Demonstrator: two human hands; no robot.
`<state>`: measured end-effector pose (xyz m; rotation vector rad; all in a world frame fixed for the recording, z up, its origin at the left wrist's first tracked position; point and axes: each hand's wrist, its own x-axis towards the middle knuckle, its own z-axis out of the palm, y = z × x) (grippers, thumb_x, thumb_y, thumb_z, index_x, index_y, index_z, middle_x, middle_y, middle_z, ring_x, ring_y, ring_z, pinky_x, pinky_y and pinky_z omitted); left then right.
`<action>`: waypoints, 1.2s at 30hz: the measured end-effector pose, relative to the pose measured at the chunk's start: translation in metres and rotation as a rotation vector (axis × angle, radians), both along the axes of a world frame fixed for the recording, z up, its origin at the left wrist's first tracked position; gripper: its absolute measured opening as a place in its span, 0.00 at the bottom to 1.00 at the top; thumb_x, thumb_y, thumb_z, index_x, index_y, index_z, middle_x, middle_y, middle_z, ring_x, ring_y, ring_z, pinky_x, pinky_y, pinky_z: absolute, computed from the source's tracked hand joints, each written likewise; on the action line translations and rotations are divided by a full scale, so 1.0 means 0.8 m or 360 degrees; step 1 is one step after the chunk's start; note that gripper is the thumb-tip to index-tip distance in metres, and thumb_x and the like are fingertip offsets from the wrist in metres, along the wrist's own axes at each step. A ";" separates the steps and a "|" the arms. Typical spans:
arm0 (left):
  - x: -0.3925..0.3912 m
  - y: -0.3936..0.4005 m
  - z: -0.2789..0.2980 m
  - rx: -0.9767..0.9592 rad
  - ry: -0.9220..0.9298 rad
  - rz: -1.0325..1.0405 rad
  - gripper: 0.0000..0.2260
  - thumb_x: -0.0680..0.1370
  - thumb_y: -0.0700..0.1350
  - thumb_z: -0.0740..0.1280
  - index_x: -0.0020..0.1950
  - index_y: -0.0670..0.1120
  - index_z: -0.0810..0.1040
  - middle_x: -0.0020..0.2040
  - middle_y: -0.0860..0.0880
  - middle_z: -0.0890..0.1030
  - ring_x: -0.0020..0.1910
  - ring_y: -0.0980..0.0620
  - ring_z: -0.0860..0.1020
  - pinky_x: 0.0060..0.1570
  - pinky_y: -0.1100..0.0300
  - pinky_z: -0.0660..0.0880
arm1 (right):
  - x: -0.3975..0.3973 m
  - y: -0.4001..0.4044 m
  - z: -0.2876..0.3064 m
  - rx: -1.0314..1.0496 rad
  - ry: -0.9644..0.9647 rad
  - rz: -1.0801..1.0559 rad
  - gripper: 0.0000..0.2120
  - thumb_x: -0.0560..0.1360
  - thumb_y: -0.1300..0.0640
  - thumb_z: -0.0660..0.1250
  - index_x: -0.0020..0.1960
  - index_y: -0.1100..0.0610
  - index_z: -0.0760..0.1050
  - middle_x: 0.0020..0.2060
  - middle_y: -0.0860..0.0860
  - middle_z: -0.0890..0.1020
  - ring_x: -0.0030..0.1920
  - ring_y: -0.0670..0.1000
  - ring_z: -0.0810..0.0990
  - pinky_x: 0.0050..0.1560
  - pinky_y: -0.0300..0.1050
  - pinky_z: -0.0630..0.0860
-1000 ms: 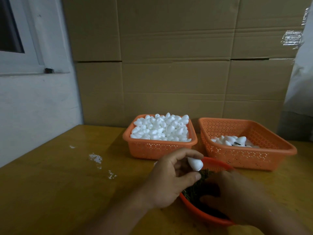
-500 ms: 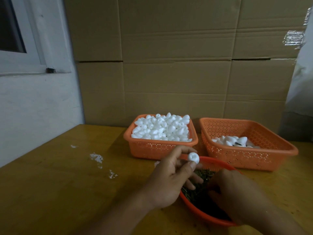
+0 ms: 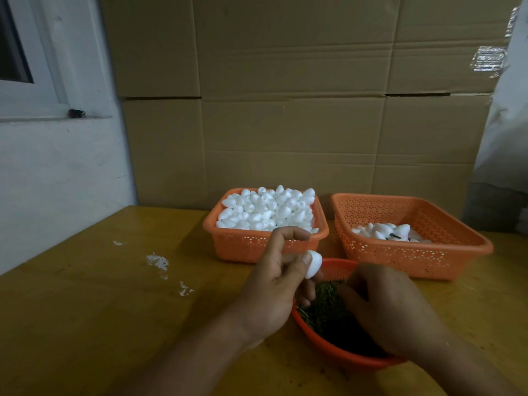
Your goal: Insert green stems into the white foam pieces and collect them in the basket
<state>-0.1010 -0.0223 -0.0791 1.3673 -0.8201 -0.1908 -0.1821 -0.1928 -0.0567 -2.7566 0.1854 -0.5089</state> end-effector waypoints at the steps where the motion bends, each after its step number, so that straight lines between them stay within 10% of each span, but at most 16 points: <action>1: -0.001 0.000 0.001 -0.0012 0.0010 0.0005 0.07 0.81 0.48 0.61 0.57 0.58 0.72 0.40 0.47 0.81 0.35 0.51 0.76 0.36 0.58 0.73 | 0.000 0.001 0.000 0.0052 -0.0090 0.0015 0.09 0.77 0.50 0.69 0.40 0.49 0.74 0.33 0.47 0.79 0.35 0.45 0.77 0.39 0.47 0.77; 19: -0.005 0.006 0.016 -0.0185 0.0582 -0.0140 0.17 0.81 0.53 0.61 0.56 0.40 0.75 0.34 0.46 0.75 0.28 0.53 0.69 0.29 0.61 0.65 | -0.015 0.016 0.023 0.1282 -0.0565 0.0582 0.06 0.64 0.53 0.74 0.39 0.53 0.86 0.31 0.52 0.84 0.27 0.46 0.80 0.30 0.34 0.76; 36: -0.008 0.006 0.016 -0.0144 0.0528 -0.0179 0.16 0.79 0.57 0.62 0.44 0.46 0.81 0.29 0.46 0.73 0.23 0.55 0.67 0.24 0.64 0.63 | -0.013 0.022 0.015 0.1074 -0.0445 0.0535 0.06 0.72 0.63 0.74 0.46 0.53 0.84 0.38 0.48 0.87 0.36 0.47 0.85 0.39 0.45 0.82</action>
